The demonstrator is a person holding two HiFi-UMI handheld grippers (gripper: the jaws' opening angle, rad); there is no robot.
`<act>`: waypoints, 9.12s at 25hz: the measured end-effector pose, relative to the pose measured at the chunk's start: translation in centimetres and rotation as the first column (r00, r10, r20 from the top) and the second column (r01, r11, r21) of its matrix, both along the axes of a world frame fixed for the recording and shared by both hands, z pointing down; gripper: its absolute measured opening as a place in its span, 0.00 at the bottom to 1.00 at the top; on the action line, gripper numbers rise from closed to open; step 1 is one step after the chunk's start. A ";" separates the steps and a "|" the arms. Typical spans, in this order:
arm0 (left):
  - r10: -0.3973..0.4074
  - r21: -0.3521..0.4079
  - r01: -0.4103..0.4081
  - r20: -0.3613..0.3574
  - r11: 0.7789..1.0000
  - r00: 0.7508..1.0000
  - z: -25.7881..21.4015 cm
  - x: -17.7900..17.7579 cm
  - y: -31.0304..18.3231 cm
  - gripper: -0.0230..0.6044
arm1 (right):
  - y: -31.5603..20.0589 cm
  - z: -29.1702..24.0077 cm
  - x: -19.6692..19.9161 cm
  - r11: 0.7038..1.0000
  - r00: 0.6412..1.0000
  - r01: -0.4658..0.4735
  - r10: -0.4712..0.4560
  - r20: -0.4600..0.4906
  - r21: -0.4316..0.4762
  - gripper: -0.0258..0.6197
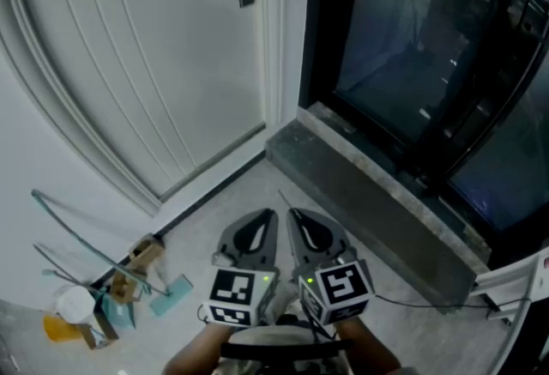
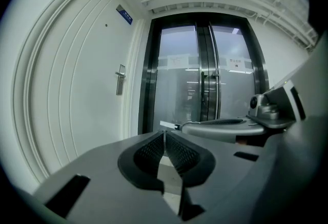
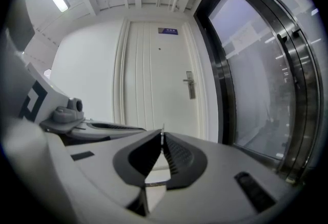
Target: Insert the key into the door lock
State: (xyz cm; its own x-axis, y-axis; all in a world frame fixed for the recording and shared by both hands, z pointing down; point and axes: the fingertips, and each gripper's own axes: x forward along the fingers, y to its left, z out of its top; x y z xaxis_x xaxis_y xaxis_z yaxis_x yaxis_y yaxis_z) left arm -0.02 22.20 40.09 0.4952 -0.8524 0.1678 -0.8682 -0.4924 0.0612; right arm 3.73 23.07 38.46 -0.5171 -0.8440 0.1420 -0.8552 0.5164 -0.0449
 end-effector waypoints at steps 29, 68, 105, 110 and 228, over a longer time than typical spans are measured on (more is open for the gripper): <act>-0.043 -0.029 0.043 0.016 0.999 0.999 -0.2 6.3 -3.9 0.07 | -4.1 0.5 5.9 0.999 0.999 0.053 -0.053 0.012 -0.002 0.07; 0.057 0.015 -0.057 -0.038 0.998 0.998 -0.8 -6.7 -26.3 0.07 | -26.2 -0.3 -7.7 0.999 0.996 -0.044 0.043 -0.077 -0.006 0.07; -0.074 0.007 0.074 -0.004 0.997 0.997 -1.3 -2.7 -44.3 0.07 | -44.2 -1.4 -3.8 0.995 0.991 0.091 -0.086 -0.106 0.045 0.07; -0.114 0.002 0.114 0.001 0.994 0.994 -1.9 -0.8 -47.2 0.07 | -47.4 -1.8 -1.8 0.988 0.982 0.140 -0.130 -0.136 0.061 0.07; -0.186 0.094 0.185 0.000 0.978 0.983 -8.3 -9.3 -67.7 0.06 | -78.4 -17.6 -11.7 0.626 0.183 0.583 0.519 -0.835 0.518 0.07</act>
